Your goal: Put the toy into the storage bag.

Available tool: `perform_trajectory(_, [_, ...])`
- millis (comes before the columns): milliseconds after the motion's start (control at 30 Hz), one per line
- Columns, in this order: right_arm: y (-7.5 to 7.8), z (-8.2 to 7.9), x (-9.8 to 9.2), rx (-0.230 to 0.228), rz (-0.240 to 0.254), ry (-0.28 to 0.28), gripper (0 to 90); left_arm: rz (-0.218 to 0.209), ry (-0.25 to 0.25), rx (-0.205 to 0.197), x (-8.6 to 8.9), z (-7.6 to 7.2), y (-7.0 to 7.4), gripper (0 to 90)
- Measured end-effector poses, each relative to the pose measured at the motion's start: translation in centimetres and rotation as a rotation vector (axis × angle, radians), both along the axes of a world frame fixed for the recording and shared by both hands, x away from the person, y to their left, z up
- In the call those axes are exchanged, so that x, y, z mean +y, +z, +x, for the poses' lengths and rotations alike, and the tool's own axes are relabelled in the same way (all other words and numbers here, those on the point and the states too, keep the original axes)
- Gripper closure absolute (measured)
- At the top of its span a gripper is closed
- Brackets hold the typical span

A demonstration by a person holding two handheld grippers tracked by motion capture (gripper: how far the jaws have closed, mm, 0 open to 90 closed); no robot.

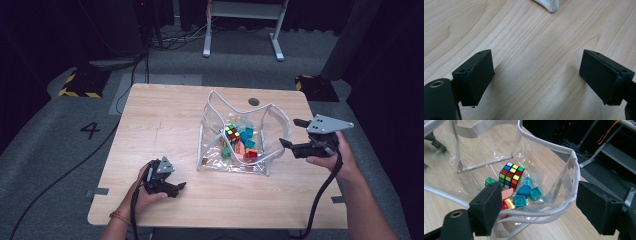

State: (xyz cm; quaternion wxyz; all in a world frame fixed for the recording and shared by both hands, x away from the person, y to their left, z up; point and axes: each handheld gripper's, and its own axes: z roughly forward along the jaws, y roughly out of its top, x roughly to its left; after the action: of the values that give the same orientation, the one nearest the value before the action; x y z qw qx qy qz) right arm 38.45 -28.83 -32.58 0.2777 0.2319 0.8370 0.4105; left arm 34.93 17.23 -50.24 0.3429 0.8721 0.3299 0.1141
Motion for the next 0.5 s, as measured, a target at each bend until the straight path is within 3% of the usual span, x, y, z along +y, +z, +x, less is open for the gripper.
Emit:
perform_trajectory(300, [0.1, -2.1, -0.9, -0.040, 0.039, 0.013, 20.2, -0.001, 0.000, 0.000, 0.0, 0.0, 0.0, 12.5])
perform_trajectory(500, [-0.9, -3.2, -0.9, -0.030, 0.042, 0.029, 19.8, 0.000, 0.000, -0.001, 0.0, 0.0, 0.0, 12.5])
